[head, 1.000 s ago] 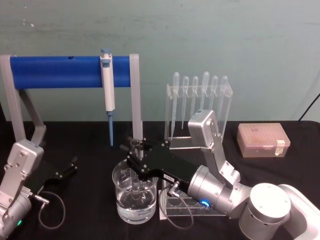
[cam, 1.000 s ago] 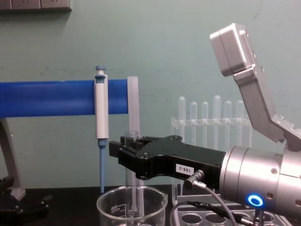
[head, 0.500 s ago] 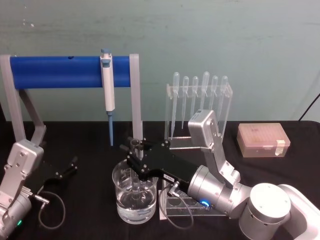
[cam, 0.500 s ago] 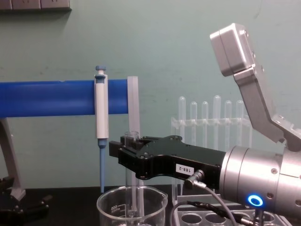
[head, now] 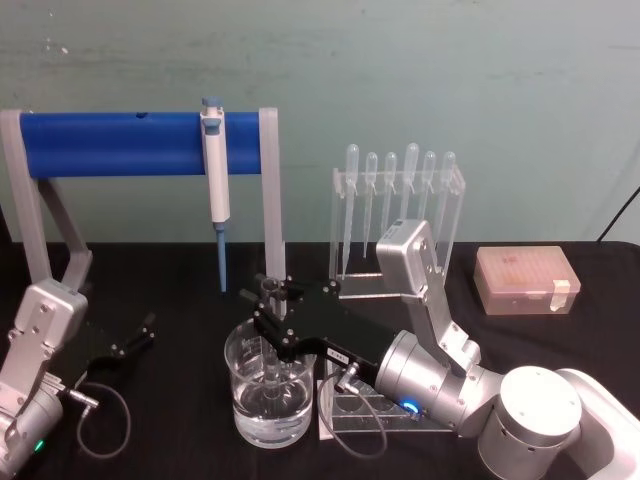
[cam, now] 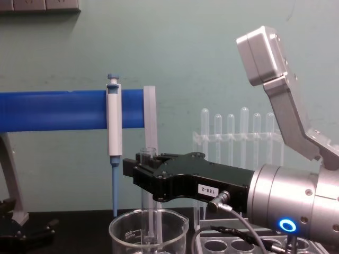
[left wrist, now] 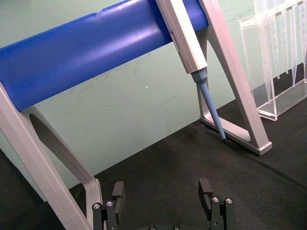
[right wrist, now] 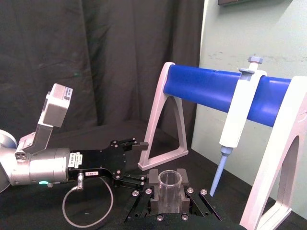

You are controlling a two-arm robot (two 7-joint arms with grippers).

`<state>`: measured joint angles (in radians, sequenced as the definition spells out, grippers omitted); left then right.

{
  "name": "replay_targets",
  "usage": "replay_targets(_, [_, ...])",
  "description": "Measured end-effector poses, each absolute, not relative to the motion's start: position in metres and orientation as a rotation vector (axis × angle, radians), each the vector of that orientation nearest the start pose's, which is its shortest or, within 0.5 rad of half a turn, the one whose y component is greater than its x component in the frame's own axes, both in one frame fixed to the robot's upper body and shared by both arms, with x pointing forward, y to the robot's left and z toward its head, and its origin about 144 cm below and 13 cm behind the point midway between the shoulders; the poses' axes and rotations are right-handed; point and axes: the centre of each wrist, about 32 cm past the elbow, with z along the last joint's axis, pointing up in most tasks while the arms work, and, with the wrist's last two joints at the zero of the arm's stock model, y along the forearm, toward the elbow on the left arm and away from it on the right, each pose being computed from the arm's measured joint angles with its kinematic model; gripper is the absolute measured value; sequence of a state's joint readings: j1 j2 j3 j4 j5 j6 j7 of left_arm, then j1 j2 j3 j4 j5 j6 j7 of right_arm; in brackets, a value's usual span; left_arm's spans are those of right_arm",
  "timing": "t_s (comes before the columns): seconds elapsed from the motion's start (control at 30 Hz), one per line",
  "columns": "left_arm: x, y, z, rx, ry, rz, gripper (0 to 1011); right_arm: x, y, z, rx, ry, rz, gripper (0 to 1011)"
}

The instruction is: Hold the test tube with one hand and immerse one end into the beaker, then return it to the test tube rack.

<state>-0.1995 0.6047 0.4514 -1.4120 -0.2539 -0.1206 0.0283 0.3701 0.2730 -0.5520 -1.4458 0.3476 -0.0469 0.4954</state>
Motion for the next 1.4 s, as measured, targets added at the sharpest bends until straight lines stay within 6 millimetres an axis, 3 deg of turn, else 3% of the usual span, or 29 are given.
replay_targets(1.4, [0.4886, 0.3097, 1.1398, 0.305, -0.285, 1.248, 1000, 0.5235, -0.1544, 1.1948, 0.029, -0.128, -0.588, 224])
